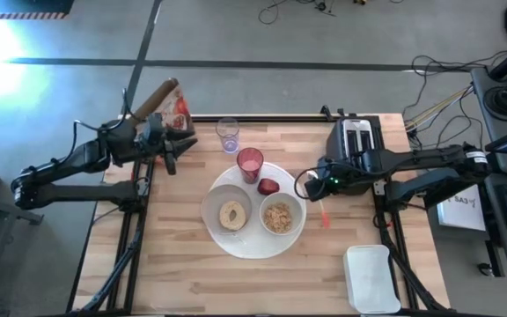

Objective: Arrange a breakfast setting
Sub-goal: Put the orange spoon on the white table mat to the right of the white bowl

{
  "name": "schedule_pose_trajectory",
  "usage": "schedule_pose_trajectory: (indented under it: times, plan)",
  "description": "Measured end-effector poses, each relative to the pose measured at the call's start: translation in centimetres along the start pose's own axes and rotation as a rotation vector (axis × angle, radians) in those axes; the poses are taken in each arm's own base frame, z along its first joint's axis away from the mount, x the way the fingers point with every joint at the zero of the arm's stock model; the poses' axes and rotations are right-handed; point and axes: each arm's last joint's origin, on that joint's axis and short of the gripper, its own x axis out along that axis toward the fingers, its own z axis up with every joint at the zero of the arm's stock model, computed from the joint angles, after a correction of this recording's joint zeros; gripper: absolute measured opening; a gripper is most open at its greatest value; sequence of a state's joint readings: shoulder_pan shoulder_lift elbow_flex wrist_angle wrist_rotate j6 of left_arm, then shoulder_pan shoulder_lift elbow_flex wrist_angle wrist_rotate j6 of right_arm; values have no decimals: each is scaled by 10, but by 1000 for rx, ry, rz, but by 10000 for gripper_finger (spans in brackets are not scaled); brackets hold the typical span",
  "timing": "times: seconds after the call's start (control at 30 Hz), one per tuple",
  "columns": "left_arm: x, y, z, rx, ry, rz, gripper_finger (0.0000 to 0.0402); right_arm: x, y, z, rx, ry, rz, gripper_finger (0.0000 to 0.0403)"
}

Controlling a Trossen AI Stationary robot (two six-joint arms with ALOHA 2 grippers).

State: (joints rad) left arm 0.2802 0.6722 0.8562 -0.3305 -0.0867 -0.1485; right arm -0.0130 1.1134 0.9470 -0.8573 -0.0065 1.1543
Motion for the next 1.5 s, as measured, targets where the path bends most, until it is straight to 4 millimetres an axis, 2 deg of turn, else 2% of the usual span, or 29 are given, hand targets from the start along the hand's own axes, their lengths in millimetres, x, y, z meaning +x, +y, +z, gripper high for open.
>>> schedule_pose_trajectory:
  times: [0.53, 0.87, 1.23, 1.5]
  plan:
    - [-14, 0, 4, 89, -48, -35, 106, 10, 5, -21, 131, 15, -26, 12]
    - [-14, -1, 4, 93, -46, -52, 106, 37, 21, -21, 16, 51, -2, 12]
    - [-14, -1, 1, 55, -11, -83, 107, 50, 20, -28, 63, 87, -86, 12]
    - [-14, -1, 0, 72, -6, -82, 107, 68, 22, -37, 88, 113, -155, 12]
